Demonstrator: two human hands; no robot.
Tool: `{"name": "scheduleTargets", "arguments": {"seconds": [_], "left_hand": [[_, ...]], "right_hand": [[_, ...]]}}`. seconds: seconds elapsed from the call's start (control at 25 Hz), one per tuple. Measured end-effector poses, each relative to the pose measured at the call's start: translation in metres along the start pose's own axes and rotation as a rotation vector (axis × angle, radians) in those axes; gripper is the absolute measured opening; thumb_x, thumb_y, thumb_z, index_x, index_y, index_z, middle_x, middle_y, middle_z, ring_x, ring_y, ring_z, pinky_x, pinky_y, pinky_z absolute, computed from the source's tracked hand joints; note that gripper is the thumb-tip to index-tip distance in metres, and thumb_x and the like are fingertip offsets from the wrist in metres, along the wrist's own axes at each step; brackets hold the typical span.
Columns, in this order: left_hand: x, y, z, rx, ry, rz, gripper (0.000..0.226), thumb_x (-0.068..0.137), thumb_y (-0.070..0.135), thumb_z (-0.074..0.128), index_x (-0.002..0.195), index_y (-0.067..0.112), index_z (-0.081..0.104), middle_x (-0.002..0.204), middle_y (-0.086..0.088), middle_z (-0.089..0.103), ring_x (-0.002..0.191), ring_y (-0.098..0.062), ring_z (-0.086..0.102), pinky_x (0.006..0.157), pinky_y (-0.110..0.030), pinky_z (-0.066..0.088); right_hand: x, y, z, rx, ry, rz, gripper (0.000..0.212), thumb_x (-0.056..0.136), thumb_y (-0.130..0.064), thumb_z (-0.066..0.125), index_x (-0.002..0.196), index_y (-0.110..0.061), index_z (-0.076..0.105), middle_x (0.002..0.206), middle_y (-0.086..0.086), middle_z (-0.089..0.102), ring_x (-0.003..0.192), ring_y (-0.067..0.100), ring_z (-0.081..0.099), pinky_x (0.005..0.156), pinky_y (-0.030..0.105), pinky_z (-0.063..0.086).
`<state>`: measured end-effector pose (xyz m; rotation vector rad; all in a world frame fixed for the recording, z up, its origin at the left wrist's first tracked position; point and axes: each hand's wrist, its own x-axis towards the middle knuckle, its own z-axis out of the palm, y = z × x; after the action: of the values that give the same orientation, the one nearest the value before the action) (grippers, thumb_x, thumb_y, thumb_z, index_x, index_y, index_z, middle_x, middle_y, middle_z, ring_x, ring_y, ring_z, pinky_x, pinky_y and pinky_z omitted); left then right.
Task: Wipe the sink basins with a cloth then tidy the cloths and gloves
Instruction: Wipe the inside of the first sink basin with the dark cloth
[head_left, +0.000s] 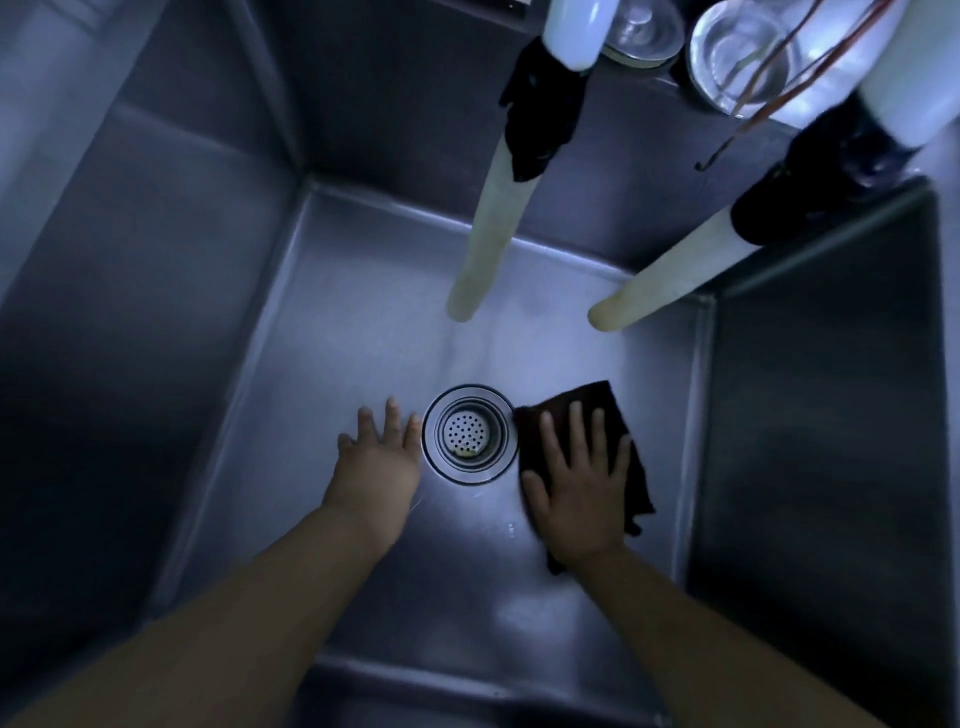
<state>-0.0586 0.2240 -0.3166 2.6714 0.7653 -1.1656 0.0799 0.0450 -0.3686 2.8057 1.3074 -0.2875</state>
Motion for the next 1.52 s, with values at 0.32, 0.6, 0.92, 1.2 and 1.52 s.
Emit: {"name": "scheduleTargets", "arguments": {"seconds": [0.32, 0.6, 0.92, 1.2, 1.52], "left_hand": [[0.001, -0.002, 0.003, 0.015, -0.006, 0.012, 0.093, 0.089, 0.025, 0.06, 0.149, 0.008, -0.009, 0.155, -0.024, -0.012, 0.141, -0.047, 0.004, 0.112, -0.049, 0.025], [0.005, -0.001, 0.002, 0.007, -0.009, 0.018, 0.082, 0.094, 0.018, 0.051, 0.148, 0.004, -0.008, 0.154, -0.028, -0.011, 0.14, -0.05, 0.006, 0.111, -0.054, 0.025], [0.006, 0.001, 0.006, 0.008, 0.014, 0.006, 0.083, 0.093, 0.019, 0.052, 0.148, 0.005, -0.008, 0.154, -0.027, -0.012, 0.14, -0.049, 0.005, 0.111, -0.054, 0.024], [0.005, 0.001, 0.003, 0.021, -0.006, 0.005, 0.085, 0.092, 0.019, 0.053, 0.148, 0.004, -0.009, 0.154, -0.028, -0.011, 0.14, -0.049, 0.007, 0.11, -0.053, 0.026], [0.004, 0.002, 0.002, 0.008, -0.015, 0.004, 0.085, 0.092, 0.016, 0.054, 0.148, 0.003, -0.01, 0.154, -0.028, -0.012, 0.14, -0.05, 0.006, 0.111, -0.053, 0.026]], "right_hand": [[-0.033, -0.005, 0.011, 0.024, 0.011, -0.225, 0.068, 0.086, -0.052, 0.04, 0.148, -0.027, 0.027, 0.157, 0.007, 0.019, 0.145, 0.032, 0.013, 0.111, 0.059, 0.014], [0.089, 0.013, -0.015, 0.026, 0.055, -0.049, 0.066, 0.086, -0.051, 0.032, 0.146, -0.024, 0.033, 0.153, 0.014, 0.03, 0.142, 0.036, 0.021, 0.112, 0.057, 0.014], [0.174, 0.041, -0.029, -0.001, -0.008, -0.153, 0.069, 0.086, -0.058, 0.026, 0.149, -0.032, 0.018, 0.159, 0.004, 0.011, 0.146, 0.027, 0.005, 0.114, 0.051, -0.001], [0.127, 0.069, -0.025, 0.028, 0.008, 0.321, 0.063, 0.096, -0.046, 0.034, 0.151, -0.023, 0.014, 0.159, 0.009, 0.01, 0.146, 0.029, 0.004, 0.115, 0.053, 0.004], [0.025, -0.039, -0.007, 0.066, 0.006, 0.171, 0.069, 0.089, -0.049, 0.029, 0.146, -0.011, 0.032, 0.152, 0.021, 0.028, 0.142, 0.037, 0.02, 0.114, 0.055, 0.01]]}}
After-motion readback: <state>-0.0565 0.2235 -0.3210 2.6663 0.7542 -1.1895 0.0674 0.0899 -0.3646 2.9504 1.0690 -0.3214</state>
